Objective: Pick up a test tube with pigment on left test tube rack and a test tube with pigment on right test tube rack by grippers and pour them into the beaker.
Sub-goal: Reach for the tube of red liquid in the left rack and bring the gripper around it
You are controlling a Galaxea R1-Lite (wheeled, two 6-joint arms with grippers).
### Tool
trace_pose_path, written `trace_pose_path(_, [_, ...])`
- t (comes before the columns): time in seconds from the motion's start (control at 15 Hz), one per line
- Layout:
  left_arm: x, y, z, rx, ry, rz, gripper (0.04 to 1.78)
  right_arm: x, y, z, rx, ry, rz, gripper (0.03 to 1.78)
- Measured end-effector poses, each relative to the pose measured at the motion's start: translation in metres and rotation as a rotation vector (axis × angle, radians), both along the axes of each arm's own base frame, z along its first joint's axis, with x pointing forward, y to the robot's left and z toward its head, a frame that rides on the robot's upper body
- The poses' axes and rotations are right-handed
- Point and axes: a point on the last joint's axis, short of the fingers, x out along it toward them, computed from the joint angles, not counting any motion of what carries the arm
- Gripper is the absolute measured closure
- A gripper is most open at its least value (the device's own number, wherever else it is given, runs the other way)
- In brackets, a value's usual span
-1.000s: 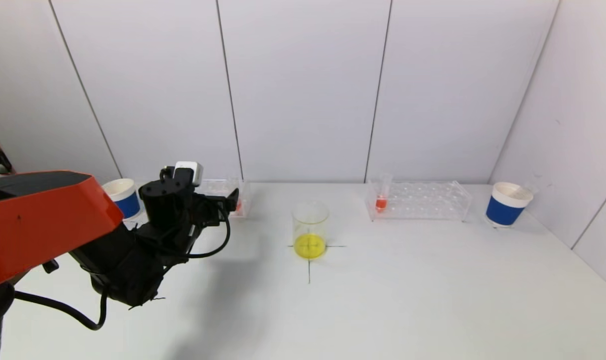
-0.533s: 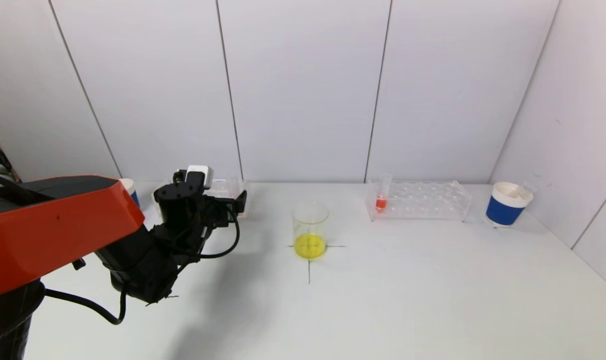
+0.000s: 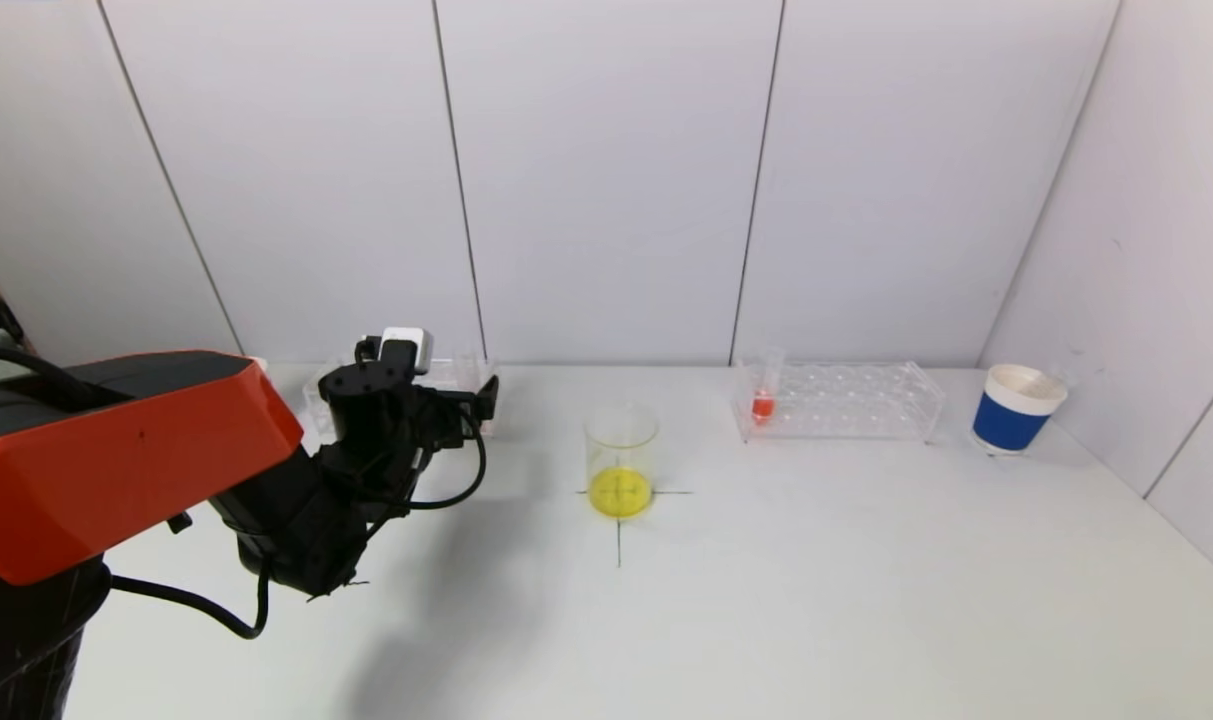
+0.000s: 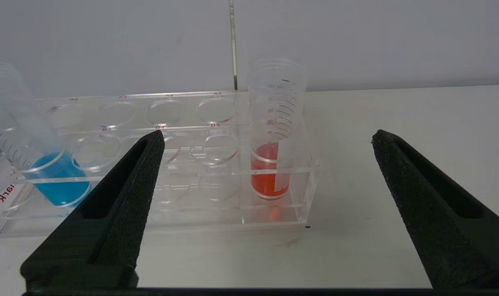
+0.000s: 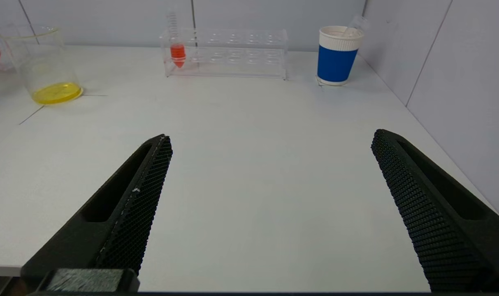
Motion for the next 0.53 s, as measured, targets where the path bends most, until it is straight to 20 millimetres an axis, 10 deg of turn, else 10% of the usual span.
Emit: trace_pose_path(0.53, [0.016, -0.005, 0.002, -0.005, -0.047, 0.004, 0.06, 0.0, 0.0, 0.0, 0.0, 0.0, 0.0, 0.05])
